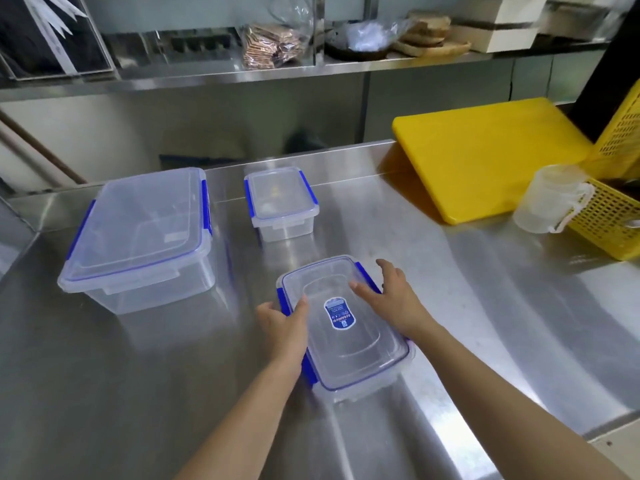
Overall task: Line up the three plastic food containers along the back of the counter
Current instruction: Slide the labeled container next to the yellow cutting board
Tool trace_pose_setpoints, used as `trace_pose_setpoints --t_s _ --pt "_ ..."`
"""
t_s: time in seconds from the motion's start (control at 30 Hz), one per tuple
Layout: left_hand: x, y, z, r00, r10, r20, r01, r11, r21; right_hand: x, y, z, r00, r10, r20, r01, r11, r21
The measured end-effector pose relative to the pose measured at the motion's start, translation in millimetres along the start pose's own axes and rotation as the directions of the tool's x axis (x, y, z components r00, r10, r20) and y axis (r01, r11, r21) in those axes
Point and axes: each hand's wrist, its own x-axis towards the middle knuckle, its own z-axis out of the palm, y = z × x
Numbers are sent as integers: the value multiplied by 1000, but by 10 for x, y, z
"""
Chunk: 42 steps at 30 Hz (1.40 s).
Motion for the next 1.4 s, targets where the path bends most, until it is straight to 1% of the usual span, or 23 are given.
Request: trace_pose_setpoints --t_s 0.07,0.1,0.17,0.23,0.3,0.37,0.4,0.43,0.5,0.57,0.63,0.67,0.7,0.73,0.83,0.9,0.97,1.03,1.13,1.17,1.27,1.33,1.4 --pt "-7 30 33 995 102 -16 -100 989 110 -63 14 -96 995 -30 98 26 999 37" --pt "-1 17 20 987 158 -2 -155 970 189 -92 47 -152 981 -61 185 61 998 5" --pt "10 -24 -60 963 259 79 -271 916 297 -160 133 -274 906 -100 411 150 984 -91" --pt "-1 -24 -140 928 286 237 -349 889 297 -214 201 -402 805 -90 586 209 968 -139" --pt "-36 19 -163 864 219 454 -359 899 250 -218 228 -490 757 -52 652 253 943 -219" --pt "-29 34 -118 746 77 661 -279 938 205 -187 222 -537 768 12 641 282 891 -355" --pt "-12 36 -85 687 10 726 -279 927 251 -162 222 -554 788 30 615 293 861 -417" --pt "15 42 -59 657 -43 753 -341 873 348 -135 230 -571 810 30 586 303 834 -461" --pt "109 48 -9 645 -112 756 -494 693 524 -74 264 -610 836 -4 549 318 819 -477" --pt "200 77 68 637 -124 761 -598 543 589 -3 307 -638 841 -42 540 327 834 -444" --pt "258 103 186 658 -68 750 -662 422 619 78 355 -646 853 -62 518 328 836 -440" --pt "271 119 255 671 -19 741 -679 386 625 125 379 -649 864 -65 499 319 838 -442" --pt "281 136 325 683 39 729 -686 376 622 185 400 -656 880 -65 471 301 843 -445" --pt "288 161 393 691 104 715 -689 395 608 254 415 -670 898 -63 435 279 847 -453" --pt "292 214 595 709 314 632 -684 524 507 509 413 -725 940 -81 332 241 847 -474" --pt "326 220 744 701 470 536 -712 512 481 701 383 -760 946 -95 310 240 850 -470" --pt "389 218 892 670 555 494 -742 471 477 908 354 -806 943 -109 313 252 851 -461" --pt "457 248 1028 648 573 502 -758 422 497 1124 320 -861 944 -110 310 254 844 -472" --pt "628 340 1201 622 604 498 -760 310 572 1449 256 -901 950 -127 284 261 824 -504" --pt "698 367 1259 628 604 491 -749 297 592 1552 237 -896 952 -138 272 264 818 -511" --pt "920 437 1436 641 603 476 -729 283 623 1863 191 -871 959 -140 248 255 806 -533" --pt "1048 477 1548 681 553 480 -704 316 636 2085 159 -869 956 -137 258 260 801 -539" --pt "1179 500 1640 731 503 461 -666 379 642 2296 126 -880 949 -135 287 278 789 -548"
